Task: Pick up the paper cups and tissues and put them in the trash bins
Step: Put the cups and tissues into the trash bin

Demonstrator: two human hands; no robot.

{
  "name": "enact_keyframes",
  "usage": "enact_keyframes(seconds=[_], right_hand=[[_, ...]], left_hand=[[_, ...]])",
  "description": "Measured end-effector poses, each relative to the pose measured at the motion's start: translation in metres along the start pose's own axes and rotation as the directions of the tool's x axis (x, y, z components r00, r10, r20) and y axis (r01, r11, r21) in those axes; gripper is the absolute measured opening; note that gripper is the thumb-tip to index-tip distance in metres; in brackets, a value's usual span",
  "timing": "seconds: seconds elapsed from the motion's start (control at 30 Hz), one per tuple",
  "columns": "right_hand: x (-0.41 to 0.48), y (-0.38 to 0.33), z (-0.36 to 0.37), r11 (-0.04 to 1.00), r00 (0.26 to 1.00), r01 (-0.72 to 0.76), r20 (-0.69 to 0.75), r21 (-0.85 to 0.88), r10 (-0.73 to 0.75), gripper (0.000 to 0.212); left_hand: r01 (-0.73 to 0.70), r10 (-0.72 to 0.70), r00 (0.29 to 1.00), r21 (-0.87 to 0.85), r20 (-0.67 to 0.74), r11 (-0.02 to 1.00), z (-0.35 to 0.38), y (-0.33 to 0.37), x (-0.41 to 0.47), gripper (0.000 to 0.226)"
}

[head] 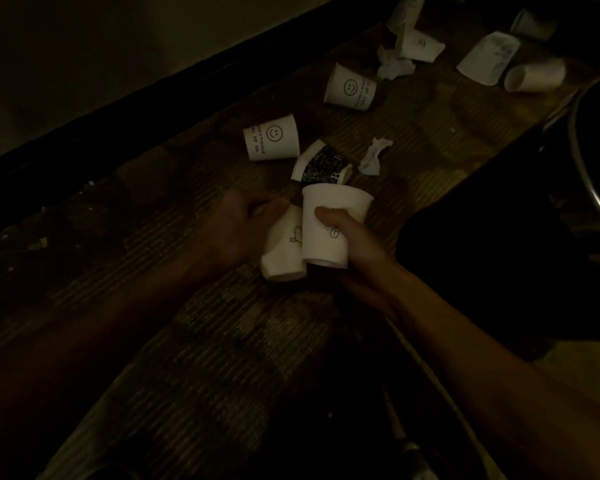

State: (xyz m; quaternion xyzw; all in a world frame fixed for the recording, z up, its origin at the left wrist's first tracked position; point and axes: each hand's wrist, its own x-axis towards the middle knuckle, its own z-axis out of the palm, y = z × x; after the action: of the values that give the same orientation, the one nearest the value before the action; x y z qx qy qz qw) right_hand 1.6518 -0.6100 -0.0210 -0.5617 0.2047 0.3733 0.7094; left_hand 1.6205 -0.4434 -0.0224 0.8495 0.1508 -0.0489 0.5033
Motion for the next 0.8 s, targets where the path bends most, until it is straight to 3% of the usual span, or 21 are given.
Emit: enact_keyframes(seconds=[0.13, 0.27, 0.47, 0.57, 0.7, 0.8], right_hand=[[-0.008, -0.006, -0.002, 0.979, 0.967, -0.079, 0.252, 0.186, 0.03, 0.074], [-0.011, -0.012, -0.01, 0.947, 0.942, -0.121, 0.334, 0.297, 0.016, 0.079], [-0.004, -0.009, -0.026, 0.901, 0.965, -0.082, 0.259, 0.427, -0.034, 0.063], [0.001, -0.008, -0.034, 0.917, 0.983, -0.026, 0.178, 0.399, -0.05, 0.07], [0.011, -0.007, -0.043, 0.906, 0.998, 0.016, 0.047, 0.424, -0.04, 0.076], [0.015, -0.005, -0.049, 0.915, 0.999, 0.029, 0.003, 0.402, -0.033, 0.071]], left_hand=[[-0.056, 0.05, 0.996, -0.081, -0.067, 0.995, 0.002, 0.02, 0.001, 0.027], [-0.099, 0.084, 0.993, -0.193, -0.086, 0.976, 0.005, 0.035, 0.003, 0.02], [-0.112, 0.123, 0.991, -0.206, 0.043, 0.972, 0.027, 0.035, 0.009, 0.015], [-0.019, 0.021, 1.0, -0.251, 0.006, 0.968, 0.032, 0.029, 0.022, 0.012], [0.141, -0.155, 0.988, -0.288, -0.024, 0.947, 0.03, 0.028, 0.053, 0.034], [0.2, -0.212, 0.977, -0.251, -0.023, 0.947, 0.03, 0.025, 0.076, 0.044]])
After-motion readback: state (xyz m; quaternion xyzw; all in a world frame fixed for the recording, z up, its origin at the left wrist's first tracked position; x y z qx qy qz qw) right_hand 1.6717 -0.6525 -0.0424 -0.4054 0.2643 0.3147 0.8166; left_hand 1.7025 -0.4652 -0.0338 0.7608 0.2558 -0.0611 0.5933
